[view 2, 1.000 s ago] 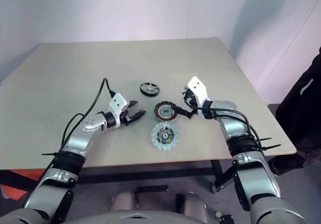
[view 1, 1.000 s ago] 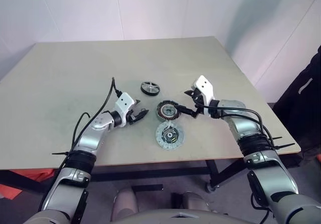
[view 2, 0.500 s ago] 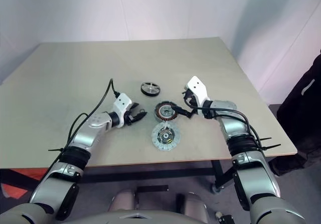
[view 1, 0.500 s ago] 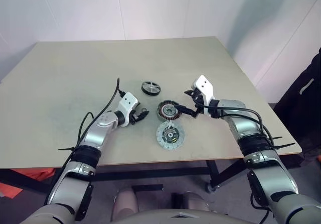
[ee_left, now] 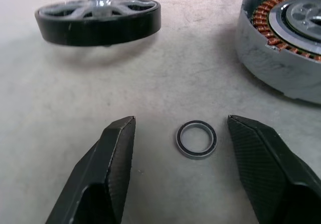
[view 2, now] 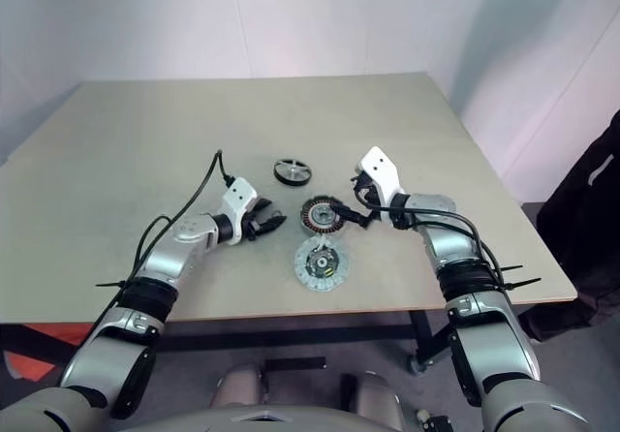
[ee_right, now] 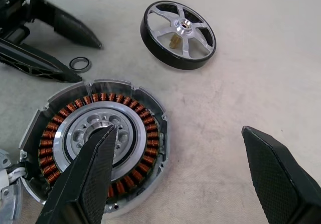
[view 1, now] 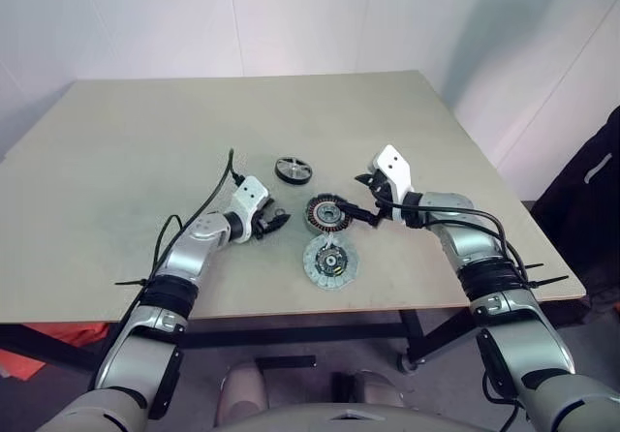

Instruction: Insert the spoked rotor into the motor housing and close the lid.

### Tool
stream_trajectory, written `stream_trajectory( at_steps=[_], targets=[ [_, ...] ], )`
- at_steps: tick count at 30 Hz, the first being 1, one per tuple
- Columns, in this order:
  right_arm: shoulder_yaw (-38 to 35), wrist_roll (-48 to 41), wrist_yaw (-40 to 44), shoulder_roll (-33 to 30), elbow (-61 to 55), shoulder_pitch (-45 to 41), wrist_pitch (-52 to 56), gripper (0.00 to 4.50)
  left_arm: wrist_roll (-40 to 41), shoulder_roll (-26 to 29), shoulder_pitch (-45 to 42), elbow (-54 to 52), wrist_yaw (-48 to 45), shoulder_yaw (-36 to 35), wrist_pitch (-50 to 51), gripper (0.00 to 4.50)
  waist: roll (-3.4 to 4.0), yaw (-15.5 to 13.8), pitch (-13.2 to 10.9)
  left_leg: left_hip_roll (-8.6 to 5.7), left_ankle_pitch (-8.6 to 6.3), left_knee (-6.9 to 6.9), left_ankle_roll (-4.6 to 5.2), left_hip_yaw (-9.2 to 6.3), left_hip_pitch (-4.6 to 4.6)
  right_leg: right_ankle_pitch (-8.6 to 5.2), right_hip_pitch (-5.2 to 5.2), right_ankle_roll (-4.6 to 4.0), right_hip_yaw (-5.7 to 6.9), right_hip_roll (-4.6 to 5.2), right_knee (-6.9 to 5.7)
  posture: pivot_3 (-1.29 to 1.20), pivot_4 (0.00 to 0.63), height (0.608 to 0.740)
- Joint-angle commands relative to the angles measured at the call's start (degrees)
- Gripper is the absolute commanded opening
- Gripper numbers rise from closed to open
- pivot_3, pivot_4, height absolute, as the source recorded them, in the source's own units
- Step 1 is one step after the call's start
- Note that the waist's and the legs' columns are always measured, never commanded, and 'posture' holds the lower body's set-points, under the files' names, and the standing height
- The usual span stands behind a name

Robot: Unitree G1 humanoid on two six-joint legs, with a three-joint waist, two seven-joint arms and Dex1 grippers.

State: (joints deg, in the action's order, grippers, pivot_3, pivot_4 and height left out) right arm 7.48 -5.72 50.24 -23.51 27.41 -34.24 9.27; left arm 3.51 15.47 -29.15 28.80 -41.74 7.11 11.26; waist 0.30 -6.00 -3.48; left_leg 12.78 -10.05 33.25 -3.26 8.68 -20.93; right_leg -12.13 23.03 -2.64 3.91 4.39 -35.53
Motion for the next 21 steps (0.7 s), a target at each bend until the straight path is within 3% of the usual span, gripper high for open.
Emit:
stream_trajectory(
  at_steps=[1,2,11,15,21],
  targets=[
    [-0.9,-0.3,-0.2,-0.1,-2.6,-1.3,-0.5,4.50,-0.5,-0.3,1.0,1.9,-1.1,1.5,1.5,1.83,0.02,-0.1,0.0,0.00,0.00,0.00,0.00,0.00,0.01,0.00,-0.02,0.00,0.00,0.00,0.00,0.00,0.000,0.740],
    [-0.9,-0.3,-0.2,-0.1,-2.5,-1.3,-0.5,4.50,-0.7,-0.2,1.0,1.9,-1.1,1.5,1.5,1.49,0.03,-0.1,0.0,0.00,0.00,0.00,0.01,0.00,0.03,0.00,-0.05,0.00,0.00,0.00,0.00,0.00,0.000,0.740],
    [-0.8,-0.2,-0.2,-0.1,-2.5,-1.3,-0.6,4.50,-0.8,0.4,1.1,2.6,0.1,0.6,1.2,1.49,0.09,0.0,0.1,0.01,0.00,0.00,0.00,0.00,0.20,-0.01,-0.22,0.02,0.00,0.00,0.01,0.00,0.000,0.740],
    [-0.7,-0.1,-0.4,0.1,-2.4,-1.4,-0.8,4.50,-0.6,0.8,0.9,2.6,0.7,-0.2,0.7,0.71,0.09,0.0,0.1,0.01,-0.01,-0.01,0.00,0.00,0.27,-0.01,-0.25,0.02,0.00,0.00,0.01,0.00,0.000,0.740],
    [-0.7,-0.1,-0.5,0.2,-2.4,-1.3,-0.8,4.50,0.9,1.0,1.0,2.1,1.5,-2.3,0.5,0.71,0.10,0.1,0.1,0.01,0.00,-0.03,0.00,0.00,0.28,-0.01,-0.24,0.02,0.00,0.00,0.01,0.00,0.000,0.740]
  ],
)
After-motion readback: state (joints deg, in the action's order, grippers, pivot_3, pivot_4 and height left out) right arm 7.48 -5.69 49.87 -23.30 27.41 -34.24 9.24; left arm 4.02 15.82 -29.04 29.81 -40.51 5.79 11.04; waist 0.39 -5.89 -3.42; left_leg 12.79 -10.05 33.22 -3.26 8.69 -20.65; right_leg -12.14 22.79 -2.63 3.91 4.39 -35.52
